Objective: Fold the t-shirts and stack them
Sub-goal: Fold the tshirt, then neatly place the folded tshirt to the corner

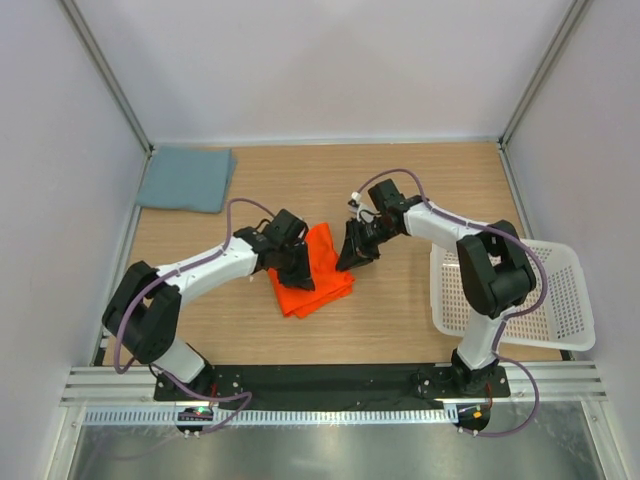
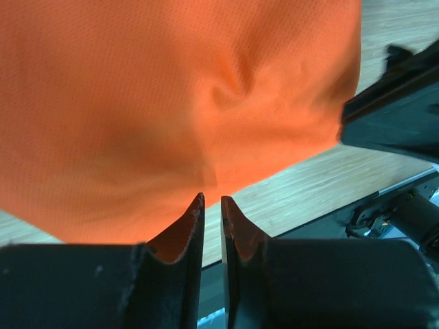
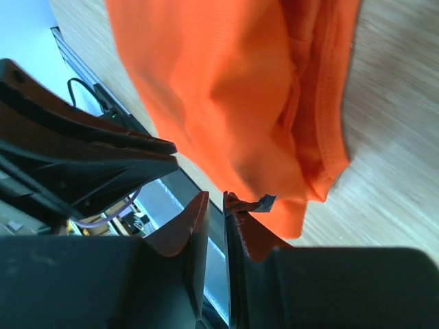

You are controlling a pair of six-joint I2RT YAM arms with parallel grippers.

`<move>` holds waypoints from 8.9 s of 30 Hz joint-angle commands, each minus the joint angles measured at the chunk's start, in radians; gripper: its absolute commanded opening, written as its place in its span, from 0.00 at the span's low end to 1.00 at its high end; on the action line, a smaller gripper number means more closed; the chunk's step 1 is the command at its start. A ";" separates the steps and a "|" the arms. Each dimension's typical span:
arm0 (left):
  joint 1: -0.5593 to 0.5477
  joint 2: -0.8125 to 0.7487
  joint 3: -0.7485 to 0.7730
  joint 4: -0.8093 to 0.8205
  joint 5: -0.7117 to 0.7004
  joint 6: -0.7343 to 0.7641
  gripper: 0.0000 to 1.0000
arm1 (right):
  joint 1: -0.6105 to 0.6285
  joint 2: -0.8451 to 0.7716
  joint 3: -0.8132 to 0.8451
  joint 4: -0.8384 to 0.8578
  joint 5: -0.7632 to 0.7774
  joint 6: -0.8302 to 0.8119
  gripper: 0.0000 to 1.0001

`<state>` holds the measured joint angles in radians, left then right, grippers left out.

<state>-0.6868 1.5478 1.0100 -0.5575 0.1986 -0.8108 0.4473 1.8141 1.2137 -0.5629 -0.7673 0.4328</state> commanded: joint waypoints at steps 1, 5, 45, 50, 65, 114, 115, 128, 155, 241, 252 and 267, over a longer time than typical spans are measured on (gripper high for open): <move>0.003 0.034 -0.011 0.088 0.021 -0.011 0.15 | 0.001 0.033 -0.078 0.069 -0.007 0.024 0.21; 0.003 0.061 -0.065 0.122 0.018 0.001 0.13 | -0.016 0.042 -0.213 0.187 0.019 0.073 0.16; 0.018 0.061 -0.191 0.174 0.114 -0.008 0.15 | 0.034 0.589 0.578 0.137 0.080 0.181 0.22; -0.094 0.208 -0.068 0.269 0.156 -0.083 0.14 | 0.050 0.662 0.714 0.095 0.053 0.190 0.22; 0.045 -0.001 0.159 0.071 0.133 -0.004 0.26 | -0.136 0.263 0.574 -0.324 0.080 -0.083 0.48; 0.346 -0.080 -0.092 0.090 0.306 0.127 0.26 | 0.119 -0.004 -0.087 0.052 -0.039 0.023 0.22; 0.346 -0.077 -0.109 0.126 0.305 0.119 0.25 | 0.119 0.016 -0.100 0.069 -0.055 0.030 0.22; 0.348 0.026 -0.237 0.087 0.093 0.170 0.17 | 0.082 0.104 -0.272 0.101 0.086 -0.026 0.16; 0.441 0.113 0.153 0.044 0.289 0.209 0.70 | 0.195 0.238 -0.023 0.112 -0.058 0.015 0.19; 0.426 0.301 0.909 -0.130 -0.851 1.096 0.00 | -0.019 -0.337 -0.163 -0.361 0.089 -0.120 0.45; 0.455 0.314 0.914 -0.018 -0.832 1.127 0.00 | -0.018 -0.305 -0.155 -0.350 0.089 -0.118 0.45; 0.494 0.373 0.946 0.013 -0.821 1.173 0.00 | -0.019 -0.274 -0.141 -0.344 0.088 -0.121 0.45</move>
<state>-0.2115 1.9171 1.9148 -0.6006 -0.6224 0.3408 0.4244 1.5360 1.0264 -0.9127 -0.6781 0.3229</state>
